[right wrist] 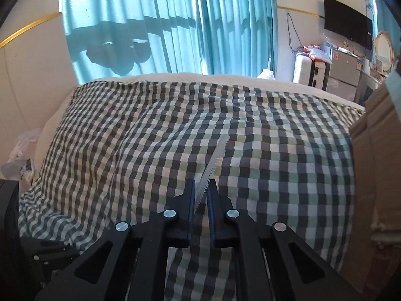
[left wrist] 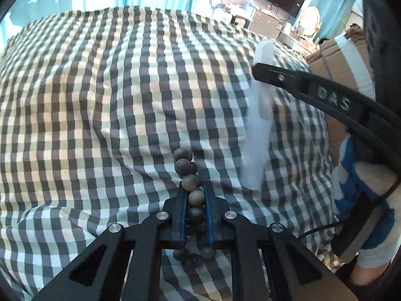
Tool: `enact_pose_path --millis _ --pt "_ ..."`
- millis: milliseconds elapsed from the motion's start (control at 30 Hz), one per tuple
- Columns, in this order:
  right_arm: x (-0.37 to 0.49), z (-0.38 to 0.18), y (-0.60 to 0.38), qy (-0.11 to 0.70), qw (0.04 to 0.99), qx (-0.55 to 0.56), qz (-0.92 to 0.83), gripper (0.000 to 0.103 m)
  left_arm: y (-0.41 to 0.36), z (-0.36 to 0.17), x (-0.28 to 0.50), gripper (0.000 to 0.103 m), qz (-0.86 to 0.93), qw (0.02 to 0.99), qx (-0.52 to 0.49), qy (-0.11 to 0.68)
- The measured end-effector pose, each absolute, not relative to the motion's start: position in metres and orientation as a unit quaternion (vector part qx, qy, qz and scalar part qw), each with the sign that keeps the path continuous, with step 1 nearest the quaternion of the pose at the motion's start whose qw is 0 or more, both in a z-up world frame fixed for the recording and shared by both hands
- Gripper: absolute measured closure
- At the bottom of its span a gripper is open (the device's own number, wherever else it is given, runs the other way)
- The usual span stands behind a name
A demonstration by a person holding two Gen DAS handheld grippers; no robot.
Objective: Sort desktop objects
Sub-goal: 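Close the left tool on the dark bead bracelet, then lift the bead bracelet with the left tool and carry it over the box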
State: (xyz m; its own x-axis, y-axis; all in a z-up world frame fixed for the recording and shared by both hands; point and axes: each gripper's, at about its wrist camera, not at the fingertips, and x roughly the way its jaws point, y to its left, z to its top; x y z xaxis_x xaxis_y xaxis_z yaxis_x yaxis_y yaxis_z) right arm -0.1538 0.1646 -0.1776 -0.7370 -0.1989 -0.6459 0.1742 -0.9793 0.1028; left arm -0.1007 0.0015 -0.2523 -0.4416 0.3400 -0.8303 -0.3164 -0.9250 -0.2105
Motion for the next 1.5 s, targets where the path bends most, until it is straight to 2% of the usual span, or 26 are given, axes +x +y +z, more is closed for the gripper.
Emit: enact_pose_path --millis 367,767,900,933,1000,1033,1067,1200,1267,1300,1400,1433,1467,1500 --pt "-0.097 -0.123 0.167 -0.002 0.092 0.292 -0.952 0.1 -0.003 -0.2 -0.1 0.091 0.875 0.188 -0.445 -0.036" --pt "-0.027 -0.052 0.168 0.003 0.096 0.208 -0.974 0.1 -0.007 -0.12 -0.061 0.091 0.923 0.177 -0.341 -0.008" --pt "-0.007 -0.037 0.169 0.006 0.095 0.192 -0.977 0.1 -0.011 -0.112 -0.061 0.091 0.921 0.177 -0.345 -0.011" --pt "-0.002 -0.033 0.17 0.006 0.093 0.186 -0.978 0.1 -0.018 -0.114 -0.058 0.088 0.921 0.17 -0.351 -0.013" --pt "0.006 -0.025 0.17 0.006 0.093 0.177 -0.98 0.1 -0.021 -0.128 -0.064 0.071 0.91 0.168 -0.377 -0.031" --pt "0.009 -0.021 0.171 0.007 0.092 0.17 -0.981 0.1 -0.02 -0.138 -0.068 0.053 0.904 0.164 -0.393 -0.036" --pt "0.013 -0.016 0.171 0.007 0.093 0.162 -0.982 0.1 -0.019 -0.146 -0.07 0.042 0.9 0.156 -0.406 -0.035" --pt "0.026 -0.001 0.176 0.005 0.096 0.139 -0.986 0.1 -0.004 -0.187 -0.078 0.035 0.873 0.142 -0.466 -0.029" --pt "0.031 0.004 0.178 0.003 0.099 0.132 -0.986 0.1 -0.002 -0.213 -0.075 0.024 0.861 0.134 -0.49 -0.031" --pt "0.033 0.006 0.18 0.001 0.099 0.129 -0.987 0.1 0.002 -0.224 -0.079 0.023 0.853 0.126 -0.505 -0.028" --pt "0.039 0.008 0.189 -0.004 0.1 0.125 -0.987 0.1 0.013 -0.245 -0.082 0.023 0.847 0.12 -0.518 -0.004" --pt "0.04 0.009 0.19 -0.006 0.1 0.124 -0.987 0.1 0.014 -0.245 -0.081 0.032 0.852 0.122 -0.51 0.001" --pt "0.04 0.009 0.192 -0.008 0.1 0.123 -0.987 0.1 0.012 -0.241 -0.08 0.065 0.857 0.124 -0.499 -0.006" --pt "0.041 0.01 0.193 -0.01 0.101 0.121 -0.987 0.1 0.006 -0.234 -0.077 0.079 0.868 0.121 -0.48 -0.031"
